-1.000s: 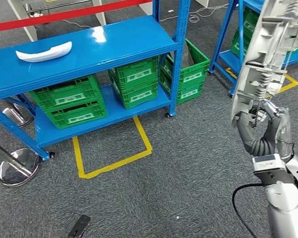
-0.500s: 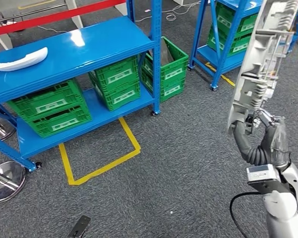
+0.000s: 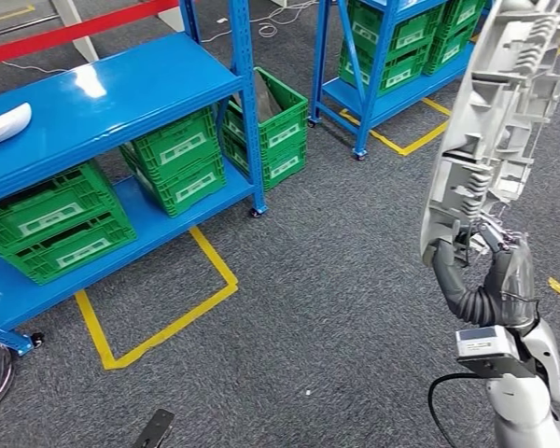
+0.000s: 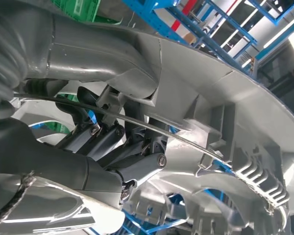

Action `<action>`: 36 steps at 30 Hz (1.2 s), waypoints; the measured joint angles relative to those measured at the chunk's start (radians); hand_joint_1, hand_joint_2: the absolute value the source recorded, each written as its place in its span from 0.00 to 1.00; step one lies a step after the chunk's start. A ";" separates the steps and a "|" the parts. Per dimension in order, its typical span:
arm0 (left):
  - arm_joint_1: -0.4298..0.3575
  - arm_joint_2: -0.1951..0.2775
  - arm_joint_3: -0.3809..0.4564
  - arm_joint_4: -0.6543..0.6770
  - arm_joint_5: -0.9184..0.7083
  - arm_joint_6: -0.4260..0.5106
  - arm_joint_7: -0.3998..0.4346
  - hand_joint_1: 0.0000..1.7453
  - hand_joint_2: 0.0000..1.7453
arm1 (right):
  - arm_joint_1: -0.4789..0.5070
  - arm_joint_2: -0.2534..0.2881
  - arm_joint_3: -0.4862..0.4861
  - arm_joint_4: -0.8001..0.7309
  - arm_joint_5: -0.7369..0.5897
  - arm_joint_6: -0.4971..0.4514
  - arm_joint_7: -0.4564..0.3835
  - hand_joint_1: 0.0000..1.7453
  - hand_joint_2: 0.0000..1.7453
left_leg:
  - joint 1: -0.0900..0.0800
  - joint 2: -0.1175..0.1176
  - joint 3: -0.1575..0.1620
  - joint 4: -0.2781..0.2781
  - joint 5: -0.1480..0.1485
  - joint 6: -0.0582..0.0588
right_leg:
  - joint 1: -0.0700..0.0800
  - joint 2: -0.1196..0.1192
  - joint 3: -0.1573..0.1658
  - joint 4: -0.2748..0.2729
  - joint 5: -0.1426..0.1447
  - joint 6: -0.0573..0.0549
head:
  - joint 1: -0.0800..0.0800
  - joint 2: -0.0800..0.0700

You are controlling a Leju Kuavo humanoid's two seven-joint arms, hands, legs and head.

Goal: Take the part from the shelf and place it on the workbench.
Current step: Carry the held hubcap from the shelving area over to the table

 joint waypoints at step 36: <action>-0.021 -0.007 0.005 0.000 -0.015 -0.006 -0.043 0.00 1.00 | 0.057 -0.009 -0.025 -0.025 -0.025 -0.074 -0.053 1.00 1.00 | -0.003 0.064 0.007 -0.015 0.010 0.023 | 0.005 -0.078 -0.119 0.258 -0.131 0.020 | 0.012 0.000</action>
